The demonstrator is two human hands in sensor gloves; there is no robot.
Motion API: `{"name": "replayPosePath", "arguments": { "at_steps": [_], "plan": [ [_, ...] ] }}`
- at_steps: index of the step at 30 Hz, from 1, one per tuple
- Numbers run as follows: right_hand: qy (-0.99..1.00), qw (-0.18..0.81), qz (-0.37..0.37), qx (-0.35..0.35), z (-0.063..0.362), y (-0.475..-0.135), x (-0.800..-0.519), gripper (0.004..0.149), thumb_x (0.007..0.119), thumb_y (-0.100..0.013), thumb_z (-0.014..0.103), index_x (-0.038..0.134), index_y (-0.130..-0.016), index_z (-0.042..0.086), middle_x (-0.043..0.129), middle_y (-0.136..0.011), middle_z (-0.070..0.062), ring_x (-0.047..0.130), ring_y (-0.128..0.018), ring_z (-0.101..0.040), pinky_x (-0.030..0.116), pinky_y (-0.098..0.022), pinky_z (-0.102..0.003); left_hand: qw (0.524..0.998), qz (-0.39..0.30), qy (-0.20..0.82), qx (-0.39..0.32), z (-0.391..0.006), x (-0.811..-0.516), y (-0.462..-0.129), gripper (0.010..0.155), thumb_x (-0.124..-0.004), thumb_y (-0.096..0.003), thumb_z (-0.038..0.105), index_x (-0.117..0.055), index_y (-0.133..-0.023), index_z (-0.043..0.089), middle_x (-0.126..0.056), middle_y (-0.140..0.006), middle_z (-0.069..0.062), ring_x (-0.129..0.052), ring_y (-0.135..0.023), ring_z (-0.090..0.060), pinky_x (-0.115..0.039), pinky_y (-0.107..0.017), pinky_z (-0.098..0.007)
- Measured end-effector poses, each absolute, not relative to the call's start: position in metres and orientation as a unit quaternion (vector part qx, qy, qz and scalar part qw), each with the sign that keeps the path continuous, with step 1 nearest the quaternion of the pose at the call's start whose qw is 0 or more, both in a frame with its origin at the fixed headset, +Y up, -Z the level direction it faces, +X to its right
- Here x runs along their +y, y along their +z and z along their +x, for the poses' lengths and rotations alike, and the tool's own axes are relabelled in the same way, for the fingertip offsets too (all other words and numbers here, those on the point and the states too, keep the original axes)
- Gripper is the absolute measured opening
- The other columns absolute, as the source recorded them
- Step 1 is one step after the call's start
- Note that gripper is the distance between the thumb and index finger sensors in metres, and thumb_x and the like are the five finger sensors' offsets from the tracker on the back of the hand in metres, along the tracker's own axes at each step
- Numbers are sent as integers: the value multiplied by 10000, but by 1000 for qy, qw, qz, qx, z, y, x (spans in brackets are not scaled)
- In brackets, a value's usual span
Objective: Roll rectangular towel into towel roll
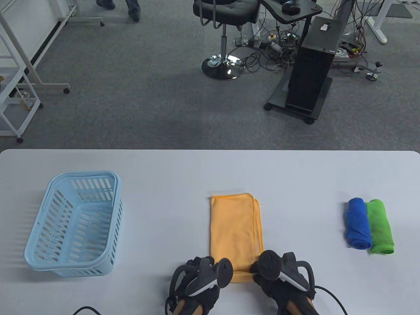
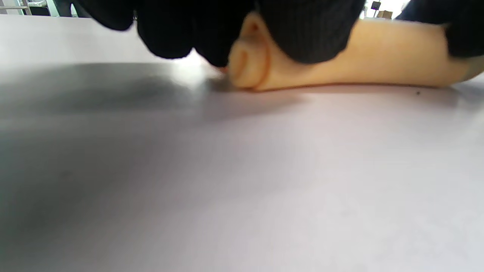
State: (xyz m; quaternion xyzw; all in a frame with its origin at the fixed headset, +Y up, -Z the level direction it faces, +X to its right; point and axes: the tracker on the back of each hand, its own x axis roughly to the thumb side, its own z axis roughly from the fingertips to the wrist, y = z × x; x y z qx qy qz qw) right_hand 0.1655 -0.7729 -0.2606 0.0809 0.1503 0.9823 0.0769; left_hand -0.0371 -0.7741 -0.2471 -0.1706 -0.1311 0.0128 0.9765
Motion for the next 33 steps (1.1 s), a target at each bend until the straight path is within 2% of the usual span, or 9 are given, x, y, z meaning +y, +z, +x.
{"name": "replayPosePath", "arguments": {
  "at_steps": [5, 10, 13, 15, 18, 20, 24, 28, 33],
  "plan": [
    [974, 115, 63, 183, 172, -263, -773, 491, 677, -364, 401, 813, -822, 289, 534, -1012, -99, 660, -862, -306, 429, -691, -639, 974, -178, 36, -134, -40, -773, -248, 497, -671, -401, 404, -880, -797, 189, -773, -919, -115, -712, -847, -391, -551, -658, -645],
    [983, 118, 59, 128, 169, -263, -769, 480, 725, -345, 452, 888, -733, 220, 596, -984, -83, 702, -830, -299, 457, -687, -635, 981, -147, 28, -122, -38, -774, -249, 478, -696, -397, 433, -961, -724, 205, -827, -884, -103, -757, -826, -383, -585, -645, -638],
    [986, 76, 64, 131, 164, -261, -771, 569, 765, -343, 435, 676, -893, 319, 450, -1033, -96, 606, -894, -302, 423, -709, -624, 984, -133, 13, -117, -35, -773, -247, 499, -753, -401, 459, -812, -861, 275, -743, -945, -119, -712, -847, -385, -552, -659, -639],
    [985, 97, 73, 121, 162, -262, -771, 563, 796, -339, 391, 633, -873, 328, 396, -1035, -93, 576, -907, -297, 400, -715, -624, 986, -120, -2, -118, -33, -771, -247, 545, -763, -401, 464, -650, -916, 325, -626, -995, -120, -676, -862, -359, -533, -672, -631],
    [984, 102, 117, 84, 159, -261, -771, 461, 846, -300, 324, 769, -753, 281, 564, -980, -52, 697, -852, -269, 494, -701, -604, 983, -75, 23, -167, -29, -771, -243, 403, -815, -385, 366, -762, -785, 366, -684, -961, -84, -691, -859, -358, -537, -672, -631],
    [984, 64, 128, 107, 158, -260, -770, 460, 835, -306, 352, 818, -761, 291, 649, -950, -44, 749, -837, -266, 541, -688, -598, 980, -80, -1, -181, -26, -768, -242, 397, -837, -371, 350, -829, -766, 378, -740, -945, -70, -705, -863, -359, -543, -676, -626],
    [980, 58, 129, 141, 158, -259, -765, 476, 767, -347, 387, 856, -803, 282, 663, -972, -68, 754, -859, -291, 545, -686, -606, 966, -98, -94, -219, -18, -759, -236, 437, -782, -418, 293, -835, -839, 396, -782, -965, -50, -726, -900, -344, -548, -685, -625],
    [975, 59, 120, 177, 160, -258, -765, 598, 775, -312, 496, 814, -866, 276, 608, -1011, -98, 708, -895, -319, 519, -693, -620, 966, -147, -44, -210, -20, -763, -237, 578, -766, -377, 506, -799, -919, 309, -719, -1020, -120, -659, -933, -395, -500, -689, -647],
    [970, -1, 126, 206, 153, -256, -774, 770, 829, -250, 558, 628, -941, 283, 462, -1047, -90, 594, -944, -321, 471, -713, -625, 960, -170, -88, -203, -20, -780, -240, 721, -815, -353, 532, -653, -995, 247, -642, -1036, -110, -626, -947, -388, -494, -693, -645]
  ]
}}
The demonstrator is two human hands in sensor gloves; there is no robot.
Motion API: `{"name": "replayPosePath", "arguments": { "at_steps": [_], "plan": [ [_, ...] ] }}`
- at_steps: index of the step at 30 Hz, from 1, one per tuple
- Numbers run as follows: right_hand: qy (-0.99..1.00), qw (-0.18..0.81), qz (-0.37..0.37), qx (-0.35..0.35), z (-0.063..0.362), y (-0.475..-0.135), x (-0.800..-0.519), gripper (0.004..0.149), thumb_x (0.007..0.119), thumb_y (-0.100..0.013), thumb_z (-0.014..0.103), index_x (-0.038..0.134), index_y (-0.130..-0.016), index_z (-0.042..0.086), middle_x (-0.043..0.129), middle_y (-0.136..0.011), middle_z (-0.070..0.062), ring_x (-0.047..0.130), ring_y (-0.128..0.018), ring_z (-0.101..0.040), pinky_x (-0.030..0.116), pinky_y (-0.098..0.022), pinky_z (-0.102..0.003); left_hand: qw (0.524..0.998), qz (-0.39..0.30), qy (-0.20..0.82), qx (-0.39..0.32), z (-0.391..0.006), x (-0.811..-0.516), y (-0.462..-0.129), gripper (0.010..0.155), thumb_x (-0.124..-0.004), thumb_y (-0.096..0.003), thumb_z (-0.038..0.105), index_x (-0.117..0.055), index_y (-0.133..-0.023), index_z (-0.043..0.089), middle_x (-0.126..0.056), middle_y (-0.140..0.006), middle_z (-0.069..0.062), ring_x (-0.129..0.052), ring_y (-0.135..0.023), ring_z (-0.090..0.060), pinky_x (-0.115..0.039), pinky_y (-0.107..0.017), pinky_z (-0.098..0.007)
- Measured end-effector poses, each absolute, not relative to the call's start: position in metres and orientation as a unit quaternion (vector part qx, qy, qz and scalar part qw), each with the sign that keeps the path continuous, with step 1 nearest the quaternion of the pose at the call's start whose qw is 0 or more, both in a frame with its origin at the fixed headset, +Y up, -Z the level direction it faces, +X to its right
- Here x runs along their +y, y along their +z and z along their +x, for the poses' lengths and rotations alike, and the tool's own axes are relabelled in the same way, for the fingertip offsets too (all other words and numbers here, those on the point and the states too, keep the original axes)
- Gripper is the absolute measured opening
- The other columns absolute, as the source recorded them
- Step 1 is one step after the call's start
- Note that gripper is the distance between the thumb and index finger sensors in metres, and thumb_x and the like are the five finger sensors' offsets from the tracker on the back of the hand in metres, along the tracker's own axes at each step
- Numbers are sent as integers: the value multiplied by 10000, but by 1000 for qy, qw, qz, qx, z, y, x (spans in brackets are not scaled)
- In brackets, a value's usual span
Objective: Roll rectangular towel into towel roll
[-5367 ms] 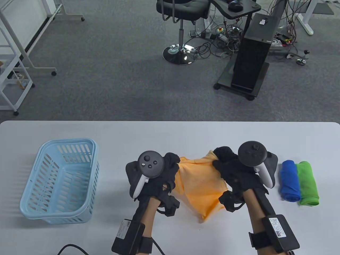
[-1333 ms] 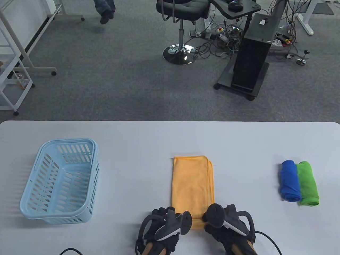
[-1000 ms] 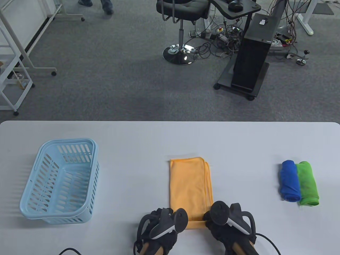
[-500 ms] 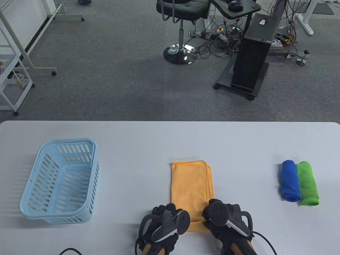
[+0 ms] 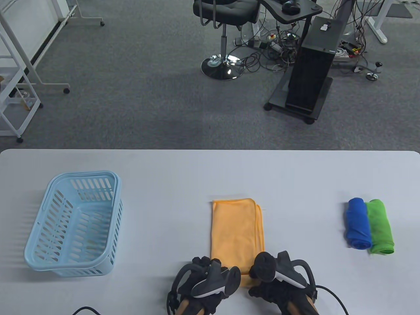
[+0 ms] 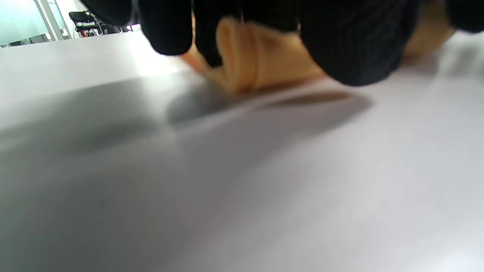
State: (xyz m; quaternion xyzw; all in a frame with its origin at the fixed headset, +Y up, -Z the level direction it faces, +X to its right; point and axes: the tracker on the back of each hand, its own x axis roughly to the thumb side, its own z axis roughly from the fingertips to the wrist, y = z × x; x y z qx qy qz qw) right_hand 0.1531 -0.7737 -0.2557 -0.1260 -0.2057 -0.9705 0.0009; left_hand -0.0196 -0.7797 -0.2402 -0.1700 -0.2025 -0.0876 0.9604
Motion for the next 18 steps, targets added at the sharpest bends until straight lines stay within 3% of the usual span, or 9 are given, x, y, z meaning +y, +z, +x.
{"name": "replayPosePath", "arguments": {
  "at_steps": [8, 13, 16, 18],
  "plan": [
    [-979, -57, -114, -159, 158, -258, -772, 561, 796, -318, 419, 763, -862, 289, 581, -999, -88, 680, -899, -314, 517, -694, -610, 973, -145, -1, -177, -29, -774, -244, 517, -790, -388, 406, -829, -887, 276, -792, -948, -87, -755, -885, -358, -584, -667, -625],
    [-976, -78, -134, -154, 161, -259, -772, 513, 763, -326, 404, 802, -830, 318, 606, -983, -61, 697, -891, -290, 515, -699, -608, 977, -123, 28, -172, -34, -769, -246, 492, -788, -368, 367, -903, -836, 268, -951, -827, -65, -896, -788, -324, -676, -628, -598],
    [-970, -90, -137, -177, 162, -260, -770, 497, 737, -337, 414, 831, -808, 288, 595, -971, -54, 682, -887, -287, 512, -701, -603, 976, -130, 48, -166, -38, -767, -248, 503, -780, -373, 361, -859, -856, 243, -1012, -719, -67, -955, -683, -301, -700, -607, -598],
    [-967, -103, -137, -187, 161, -261, -770, 483, 711, -346, 418, 881, -764, 245, 571, -970, -57, 657, -884, -291, 502, -704, -595, 975, -132, 66, -164, -39, -768, -248, 527, -790, -383, 344, -749, -905, 403, -1035, -669, -64, -976, -638, -304, -704, -600, -602]
  ]
}}
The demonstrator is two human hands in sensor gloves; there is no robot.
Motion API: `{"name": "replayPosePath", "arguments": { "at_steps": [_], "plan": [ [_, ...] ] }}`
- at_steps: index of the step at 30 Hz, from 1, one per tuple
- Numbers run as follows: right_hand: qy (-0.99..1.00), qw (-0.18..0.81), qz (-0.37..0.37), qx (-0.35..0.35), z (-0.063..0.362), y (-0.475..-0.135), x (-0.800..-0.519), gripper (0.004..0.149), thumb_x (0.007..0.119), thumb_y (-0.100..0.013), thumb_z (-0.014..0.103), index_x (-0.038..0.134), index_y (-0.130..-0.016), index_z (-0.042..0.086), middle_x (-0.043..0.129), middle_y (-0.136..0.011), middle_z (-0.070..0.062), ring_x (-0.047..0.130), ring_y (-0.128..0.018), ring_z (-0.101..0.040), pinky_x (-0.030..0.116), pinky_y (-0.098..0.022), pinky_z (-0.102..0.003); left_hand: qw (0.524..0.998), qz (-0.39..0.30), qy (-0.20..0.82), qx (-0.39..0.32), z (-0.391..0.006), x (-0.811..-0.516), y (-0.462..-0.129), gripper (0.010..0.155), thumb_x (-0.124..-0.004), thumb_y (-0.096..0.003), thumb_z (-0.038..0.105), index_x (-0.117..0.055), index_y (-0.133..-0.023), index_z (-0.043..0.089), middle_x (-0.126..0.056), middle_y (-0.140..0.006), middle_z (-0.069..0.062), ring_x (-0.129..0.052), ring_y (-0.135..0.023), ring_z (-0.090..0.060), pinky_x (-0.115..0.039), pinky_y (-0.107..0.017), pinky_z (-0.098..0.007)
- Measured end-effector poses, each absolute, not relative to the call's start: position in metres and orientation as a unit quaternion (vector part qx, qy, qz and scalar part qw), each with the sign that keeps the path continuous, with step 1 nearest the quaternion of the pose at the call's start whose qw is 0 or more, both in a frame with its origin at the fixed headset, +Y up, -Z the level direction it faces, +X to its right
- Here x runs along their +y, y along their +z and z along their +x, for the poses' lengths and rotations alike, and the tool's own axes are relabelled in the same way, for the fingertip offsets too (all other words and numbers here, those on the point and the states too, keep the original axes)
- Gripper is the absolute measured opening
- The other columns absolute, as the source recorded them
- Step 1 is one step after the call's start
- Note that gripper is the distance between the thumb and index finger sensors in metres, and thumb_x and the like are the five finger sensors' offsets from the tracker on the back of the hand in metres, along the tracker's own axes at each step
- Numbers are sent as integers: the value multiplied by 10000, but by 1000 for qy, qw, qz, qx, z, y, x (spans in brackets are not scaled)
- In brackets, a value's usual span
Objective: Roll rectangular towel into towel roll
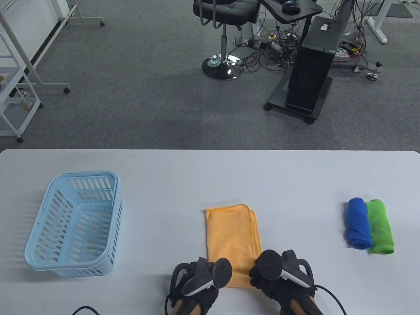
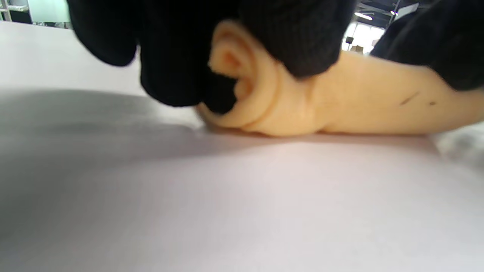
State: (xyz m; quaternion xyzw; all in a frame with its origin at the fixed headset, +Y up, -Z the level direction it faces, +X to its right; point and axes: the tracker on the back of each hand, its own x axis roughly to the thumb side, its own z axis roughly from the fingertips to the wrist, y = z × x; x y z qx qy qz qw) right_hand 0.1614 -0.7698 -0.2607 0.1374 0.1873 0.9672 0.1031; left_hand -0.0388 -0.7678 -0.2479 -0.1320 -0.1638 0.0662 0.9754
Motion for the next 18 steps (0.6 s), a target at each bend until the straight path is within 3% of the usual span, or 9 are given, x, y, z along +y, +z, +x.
{"name": "replayPosePath", "arguments": {
  "at_steps": [4, 6, 8, 11, 15, 18],
  "plan": [
    [977, 84, 123, 151, 159, -260, -771, 492, 744, -339, 410, 818, -807, 278, 521, -988, -69, 631, -886, -293, 485, -708, -591, 979, -133, 0, -152, -32, -770, -246, 519, -795, -389, 404, -726, -903, 433, -1010, -655, -33, -946, -673, -296, -674, -624, -603],
    [978, 79, 121, 154, 160, -260, -771, 598, 773, -335, 417, 620, -902, 307, 416, -1013, -77, 571, -911, -292, 459, -717, -590, 981, -127, -9, -149, -30, -773, -245, 579, -811, -386, 421, -610, -928, 463, -857, -813, -72, -794, -822, -356, -590, -659, -627],
    [978, 90, 112, 149, 161, -261, -770, 605, 800, -320, 422, 599, -857, 228, 399, -1005, -85, 559, -917, -300, 462, -714, -594, 981, -124, -21, -146, -30, -774, -244, 613, -800, -391, 438, -488, -917, 413, -609, -996, -114, -616, -941, -409, -495, -686, -651],
    [979, 91, 119, 139, 159, -260, -772, 471, 811, -314, 396, 735, -747, 227, 481, -988, -73, 610, -904, -298, 485, -706, -598, 981, -107, -48, -155, -26, -775, -241, 439, -785, -394, 434, -732, -826, 378, -601, -1023, -127, -590, -947, -424, -474, -689, -650],
    [982, 44, 125, 137, 155, -257, -771, 510, 742, -347, 390, 789, -835, 247, 553, -994, -81, 671, -904, -302, 537, -695, -587, 979, -90, -75, -167, -22, -769, -238, 479, -713, -395, 477, -800, -857, 385, -643, -1036, -119, -628, -949, -406, -513, -690, -632],
    [980, 49, 129, 143, 155, -256, -769, 616, 740, -304, 496, 801, -857, 232, 545, -1010, -94, 657, -919, -315, 526, -697, -599, 979, -105, -36, -169, -25, -768, -238, 623, -732, -332, 596, -836, -883, 324, -636, -1047, -153, -609, -955, -437, -497, -687, -650]
  ]
}}
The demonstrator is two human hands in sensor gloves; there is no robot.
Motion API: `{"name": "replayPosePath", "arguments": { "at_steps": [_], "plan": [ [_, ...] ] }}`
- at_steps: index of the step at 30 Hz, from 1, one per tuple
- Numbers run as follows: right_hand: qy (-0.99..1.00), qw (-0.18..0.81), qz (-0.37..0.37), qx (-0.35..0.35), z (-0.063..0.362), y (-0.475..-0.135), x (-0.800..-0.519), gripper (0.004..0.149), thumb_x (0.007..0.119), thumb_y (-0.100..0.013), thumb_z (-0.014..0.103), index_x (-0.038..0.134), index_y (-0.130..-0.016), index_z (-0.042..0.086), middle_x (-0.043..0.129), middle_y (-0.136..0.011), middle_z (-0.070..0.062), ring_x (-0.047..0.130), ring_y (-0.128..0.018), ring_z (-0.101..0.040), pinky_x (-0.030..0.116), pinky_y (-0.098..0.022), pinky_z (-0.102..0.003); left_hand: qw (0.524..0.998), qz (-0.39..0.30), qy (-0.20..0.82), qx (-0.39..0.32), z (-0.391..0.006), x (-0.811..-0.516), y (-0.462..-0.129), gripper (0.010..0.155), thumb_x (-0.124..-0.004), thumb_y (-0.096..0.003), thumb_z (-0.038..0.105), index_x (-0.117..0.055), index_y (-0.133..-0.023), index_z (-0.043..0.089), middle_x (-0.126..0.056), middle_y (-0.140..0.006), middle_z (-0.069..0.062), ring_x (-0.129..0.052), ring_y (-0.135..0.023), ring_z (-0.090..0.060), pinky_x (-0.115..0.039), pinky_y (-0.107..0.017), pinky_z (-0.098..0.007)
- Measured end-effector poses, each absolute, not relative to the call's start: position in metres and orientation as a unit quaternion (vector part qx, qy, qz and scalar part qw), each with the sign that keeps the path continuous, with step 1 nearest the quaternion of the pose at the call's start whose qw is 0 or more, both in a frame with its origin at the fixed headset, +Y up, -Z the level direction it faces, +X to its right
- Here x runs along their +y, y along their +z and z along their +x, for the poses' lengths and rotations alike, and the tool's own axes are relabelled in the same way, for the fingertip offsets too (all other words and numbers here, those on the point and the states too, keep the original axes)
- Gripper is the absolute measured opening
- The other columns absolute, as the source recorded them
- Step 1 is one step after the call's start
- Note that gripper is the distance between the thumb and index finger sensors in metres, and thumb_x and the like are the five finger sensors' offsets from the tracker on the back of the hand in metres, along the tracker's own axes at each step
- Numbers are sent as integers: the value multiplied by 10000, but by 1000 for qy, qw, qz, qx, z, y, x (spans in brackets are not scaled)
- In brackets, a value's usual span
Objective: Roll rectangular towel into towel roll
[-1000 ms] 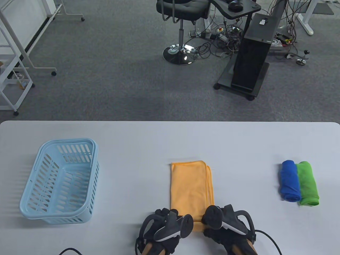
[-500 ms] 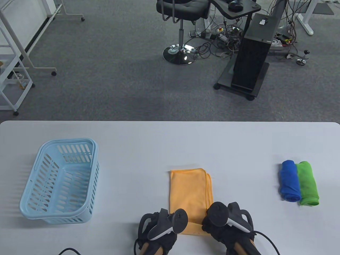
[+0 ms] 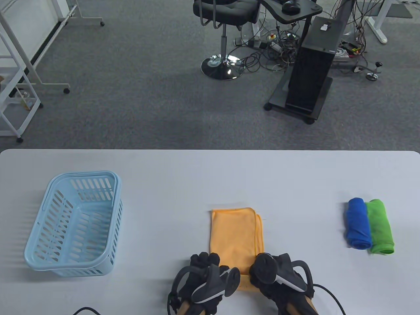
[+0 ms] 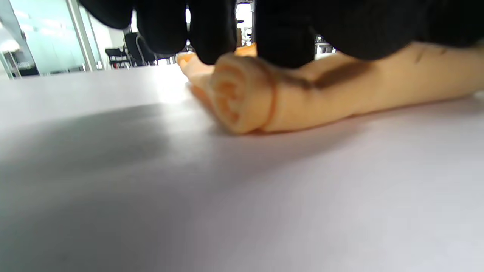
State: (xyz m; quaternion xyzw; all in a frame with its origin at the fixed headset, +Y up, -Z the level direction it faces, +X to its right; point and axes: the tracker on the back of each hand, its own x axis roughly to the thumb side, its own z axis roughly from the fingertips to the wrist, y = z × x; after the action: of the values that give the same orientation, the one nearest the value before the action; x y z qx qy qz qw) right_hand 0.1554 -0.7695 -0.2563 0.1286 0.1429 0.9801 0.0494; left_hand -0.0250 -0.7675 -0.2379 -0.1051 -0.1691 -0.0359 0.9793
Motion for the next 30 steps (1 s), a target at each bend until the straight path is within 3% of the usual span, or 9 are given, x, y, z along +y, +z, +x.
{"name": "replayPosePath", "arguments": {
  "at_steps": [4, 11, 17, 21, 22, 24, 27, 29, 30],
  "plan": [
    [972, 28, 140, 185, 154, -256, -774, 762, 818, -253, 536, 689, -928, 205, 470, -1039, -109, 591, -953, -333, 488, -709, -618, 973, -136, -80, -167, -24, -774, -240, 689, -825, -312, 579, -726, -943, 319, -619, -1051, -121, -605, -966, -417, -502, -698, -642],
    [978, 42, 132, 153, 154, -256, -772, 638, 787, -293, 461, 760, -881, 215, 549, -1009, -89, 666, -917, -311, 530, -696, -600, 971, -169, -70, -156, -25, -781, -241, 731, -814, -339, 542, -604, -980, 261, -591, -1052, -108, -588, -969, -410, -489, -698, -642],
    [981, 70, 128, 128, 158, -258, -773, 553, 708, -320, 438, 834, -800, 193, 581, -981, -64, 690, -891, -287, 544, -690, -589, 978, -136, -8, -160, -30, -776, -243, 543, -752, -410, 439, -779, -914, 239, -695, -999, -107, -657, -935, -401, -533, -681, -633],
    [982, 59, 122, 130, 159, -258, -772, 530, 658, -333, 470, 875, -730, 193, 586, -972, -54, 687, -883, -282, 541, -691, -586, 977, -138, 11, -163, -33, -775, -243, 528, -688, -412, 450, -874, -854, 227, -716, -981, -106, -648, -934, -406, -523, -682, -636],
    [984, 55, 117, 120, 160, -258, -772, 534, 669, -329, 482, 860, -744, 207, 517, -995, -71, 633, -903, -295, 519, -696, -583, 978, -134, 14, -158, -34, -776, -244, 534, -666, -410, 458, -891, -837, 228, -726, -975, -104, -653, -930, -408, -525, -682, -635],
    [990, 42, 104, 90, 160, -258, -770, 594, 713, -326, 458, 690, -890, 276, 387, -1025, -100, 581, -915, -300, 495, -703, -577, 980, -123, 26, -154, -34, -776, -246, 542, -645, -410, 468, -932, -796, 220, -755, -954, -108, -675, -915, -409, -538, -672, -635],
    [986, 59, 102, 114, 159, -258, -768, 589, 745, -341, 411, 579, -891, 283, 280, -1025, -111, 526, -935, -303, 469, -712, -582, 983, -120, 25, -138, -35, -775, -246, 537, -666, -409, 485, -948, -800, 247, -769, -947, -121, -685, -908, -417, -543, -668, -637],
    [988, 65, 110, 91, 156, -256, -767, 512, 774, -330, 361, 669, -818, 245, 383, -1015, -87, 595, -917, -285, 499, -708, -582, 983, -134, 20, -122, -35, -775, -245, 556, -688, -412, 518, -794, -925, 330, -662, -1014, -142, -605, -943, -433, -500, -684, -641],
    [988, 56, 124, 73, 153, -256, -768, 488, 791, -314, 344, 726, -781, 219, 501, -991, -65, 677, -887, -273, 547, -692, -578, 983, -142, 15, -115, -36, -777, -245, 642, -694, -411, 535, -570, -1013, 351, -554, -1052, -151, -556, -959, -438, -484, -688, -640]
  ]
}}
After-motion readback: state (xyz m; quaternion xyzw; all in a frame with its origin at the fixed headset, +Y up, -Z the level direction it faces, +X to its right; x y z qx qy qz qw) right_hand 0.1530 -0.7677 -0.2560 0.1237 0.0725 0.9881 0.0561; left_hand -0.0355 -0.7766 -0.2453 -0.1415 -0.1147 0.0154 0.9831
